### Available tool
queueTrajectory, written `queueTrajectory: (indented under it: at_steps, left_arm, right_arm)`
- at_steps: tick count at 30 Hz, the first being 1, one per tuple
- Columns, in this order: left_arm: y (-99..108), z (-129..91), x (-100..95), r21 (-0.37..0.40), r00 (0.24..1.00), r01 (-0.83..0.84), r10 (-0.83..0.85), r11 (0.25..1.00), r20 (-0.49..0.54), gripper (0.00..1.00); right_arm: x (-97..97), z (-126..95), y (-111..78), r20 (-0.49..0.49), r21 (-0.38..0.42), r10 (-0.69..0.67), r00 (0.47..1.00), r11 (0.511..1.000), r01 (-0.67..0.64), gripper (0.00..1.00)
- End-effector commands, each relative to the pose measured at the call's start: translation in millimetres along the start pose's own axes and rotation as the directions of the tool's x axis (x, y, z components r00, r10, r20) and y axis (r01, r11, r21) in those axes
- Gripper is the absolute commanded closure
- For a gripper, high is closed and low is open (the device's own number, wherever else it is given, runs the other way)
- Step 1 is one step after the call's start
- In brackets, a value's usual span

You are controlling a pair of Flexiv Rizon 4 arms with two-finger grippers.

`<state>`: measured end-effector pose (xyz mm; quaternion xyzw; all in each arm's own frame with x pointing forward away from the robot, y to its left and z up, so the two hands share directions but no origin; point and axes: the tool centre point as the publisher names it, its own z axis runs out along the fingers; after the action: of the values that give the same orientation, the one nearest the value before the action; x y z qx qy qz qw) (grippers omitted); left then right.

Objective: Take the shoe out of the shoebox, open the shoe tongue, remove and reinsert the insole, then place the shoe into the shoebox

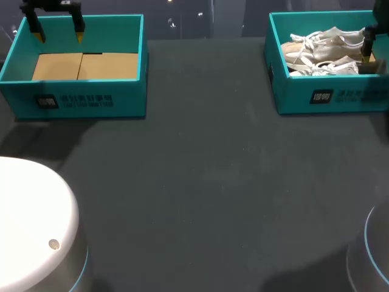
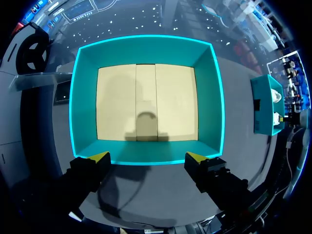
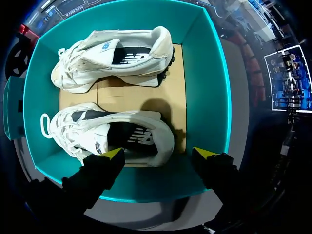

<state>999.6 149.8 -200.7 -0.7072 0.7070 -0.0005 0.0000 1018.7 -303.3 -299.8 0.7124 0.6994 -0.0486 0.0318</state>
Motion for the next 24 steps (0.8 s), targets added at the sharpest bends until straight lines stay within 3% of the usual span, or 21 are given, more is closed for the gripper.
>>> queueTrajectory:
  at_steps: [1,5,24]
  left_arm:
    - [0,0,0.0,0.0,1.0,0.0,0.0,1.0,0.001,0.0]
    - [0,0,0.0,0.0,1.0,0.0,0.0,1.0,0.001,0.0]
    - [0,0,0.0,0.0,1.0,0.0,0.0,1.0,0.001,0.0]
  right_arm:
    - [-4.8,12,5.2,-0.011,0.01,-0.003,1.0,1.0,0.003,0.11]
    - [-7.8,21,5.4,-0.016,0.019,-0.005,1.0,1.0,0.005,0.18]
    - [-13.3,55,2.7,-0.039,0.005,-0.034,0.999,0.999,0.034,0.27]
